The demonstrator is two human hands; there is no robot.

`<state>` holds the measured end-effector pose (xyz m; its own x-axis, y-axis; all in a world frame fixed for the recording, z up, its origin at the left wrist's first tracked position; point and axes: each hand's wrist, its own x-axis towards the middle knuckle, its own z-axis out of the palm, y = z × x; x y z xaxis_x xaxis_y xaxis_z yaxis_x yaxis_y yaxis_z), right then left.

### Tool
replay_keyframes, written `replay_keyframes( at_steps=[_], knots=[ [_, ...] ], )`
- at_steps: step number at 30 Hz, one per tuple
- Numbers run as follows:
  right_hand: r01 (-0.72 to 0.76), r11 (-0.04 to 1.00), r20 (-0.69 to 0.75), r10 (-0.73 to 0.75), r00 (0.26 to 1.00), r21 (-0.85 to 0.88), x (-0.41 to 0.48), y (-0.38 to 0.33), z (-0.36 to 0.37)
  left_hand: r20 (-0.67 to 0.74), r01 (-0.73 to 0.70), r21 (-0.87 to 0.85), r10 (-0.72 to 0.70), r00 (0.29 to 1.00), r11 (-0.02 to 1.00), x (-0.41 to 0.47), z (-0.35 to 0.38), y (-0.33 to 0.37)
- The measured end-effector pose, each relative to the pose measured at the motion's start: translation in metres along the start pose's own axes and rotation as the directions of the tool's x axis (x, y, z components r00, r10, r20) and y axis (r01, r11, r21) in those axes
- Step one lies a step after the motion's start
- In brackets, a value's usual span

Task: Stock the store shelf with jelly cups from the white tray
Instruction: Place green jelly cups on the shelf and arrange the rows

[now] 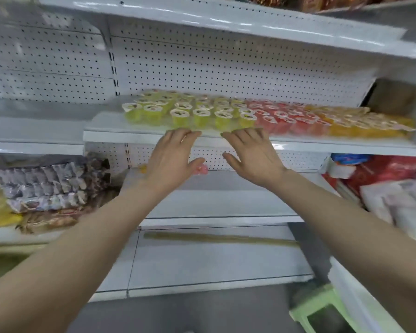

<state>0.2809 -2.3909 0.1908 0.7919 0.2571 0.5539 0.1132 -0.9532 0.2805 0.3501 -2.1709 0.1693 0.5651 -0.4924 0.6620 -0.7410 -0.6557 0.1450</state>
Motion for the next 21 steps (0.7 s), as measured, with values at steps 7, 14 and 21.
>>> replay_keyframes(
  at_steps=[7, 14, 21],
  knots=[
    [-0.142, 0.984, 0.056, 0.149, 0.987, -0.111, -0.135, 0.065, -0.030, 0.067, -0.140, -0.132, 0.150, 0.986, 0.981, -0.002, 0.043, 0.107],
    [-0.306, 0.931, 0.088, 0.328, 0.940, -0.200, -0.269, 0.153, -0.056, 0.130, -0.291, -0.278, 0.336, 0.933, 0.915, 0.016, 0.110, 0.241],
    [-0.428, 0.859, 0.092, 0.468, 0.879, -0.279, -0.398, 0.266, -0.084, 0.162, -0.365, -0.418, 0.464, 0.871, 0.832, 0.045, 0.196, 0.401]
  ],
)
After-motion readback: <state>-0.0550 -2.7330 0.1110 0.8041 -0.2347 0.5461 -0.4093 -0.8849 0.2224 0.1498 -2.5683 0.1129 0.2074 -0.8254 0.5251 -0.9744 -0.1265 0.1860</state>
